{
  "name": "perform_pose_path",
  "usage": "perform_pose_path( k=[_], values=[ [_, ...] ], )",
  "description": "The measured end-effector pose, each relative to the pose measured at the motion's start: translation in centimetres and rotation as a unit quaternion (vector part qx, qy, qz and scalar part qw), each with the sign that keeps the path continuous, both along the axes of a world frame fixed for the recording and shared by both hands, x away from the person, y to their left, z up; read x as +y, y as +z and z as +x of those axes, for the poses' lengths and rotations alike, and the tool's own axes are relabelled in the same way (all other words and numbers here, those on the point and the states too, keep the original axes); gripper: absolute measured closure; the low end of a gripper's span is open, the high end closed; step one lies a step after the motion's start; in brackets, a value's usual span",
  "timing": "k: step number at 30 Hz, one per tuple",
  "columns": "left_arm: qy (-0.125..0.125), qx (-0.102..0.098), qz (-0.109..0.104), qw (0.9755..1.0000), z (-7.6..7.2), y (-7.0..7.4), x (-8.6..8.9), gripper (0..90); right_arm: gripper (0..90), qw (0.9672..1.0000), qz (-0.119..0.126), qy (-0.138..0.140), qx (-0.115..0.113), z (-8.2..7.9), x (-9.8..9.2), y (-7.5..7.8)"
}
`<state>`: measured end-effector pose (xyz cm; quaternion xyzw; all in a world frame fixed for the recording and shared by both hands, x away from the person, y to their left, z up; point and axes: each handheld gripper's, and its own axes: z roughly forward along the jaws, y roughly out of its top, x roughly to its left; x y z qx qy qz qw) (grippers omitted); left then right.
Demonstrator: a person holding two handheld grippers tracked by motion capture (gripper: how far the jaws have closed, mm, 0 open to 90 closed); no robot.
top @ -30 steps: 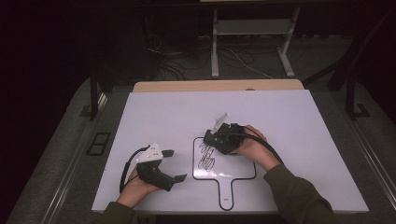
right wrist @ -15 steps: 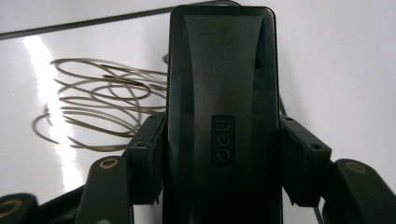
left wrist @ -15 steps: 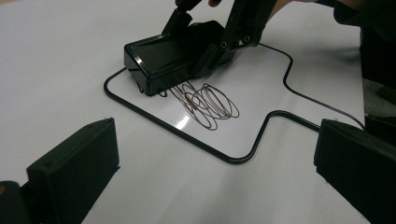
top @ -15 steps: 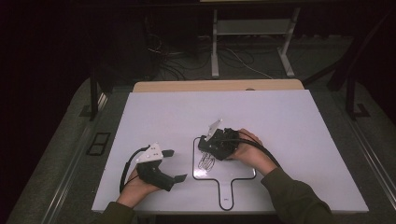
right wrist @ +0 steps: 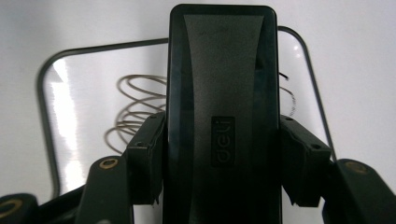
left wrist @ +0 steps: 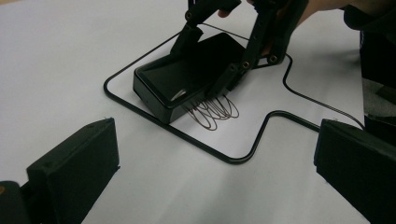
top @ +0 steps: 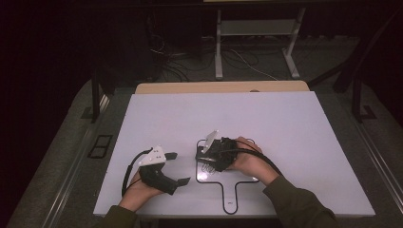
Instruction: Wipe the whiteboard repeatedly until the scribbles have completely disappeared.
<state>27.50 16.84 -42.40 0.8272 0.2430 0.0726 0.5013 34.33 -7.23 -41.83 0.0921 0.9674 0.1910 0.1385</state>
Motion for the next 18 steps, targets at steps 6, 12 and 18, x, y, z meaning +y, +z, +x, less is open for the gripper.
perform_pose_path(
  k=[6,12,18],
  values=[
    [0.001,0.0,0.0,1.0,0.0,0.0,0.0,0.0,38.9,0.9999,-0.001,0.011,0.002,-1.0,0.5,0.0],
    [0.001,-0.001,0.0,1.0,0.0,0.0,0.0,0.0,38.9,0.9997,-0.001,0.023,0.004,-2.0,0.6,0.1],
    [0.001,-0.001,-0.001,1.0,0.0,0.0,0.0,0.0,38.9,0.9995,0.001,0.026,0.016,-2.4,0.7,0.1]
  ],
)
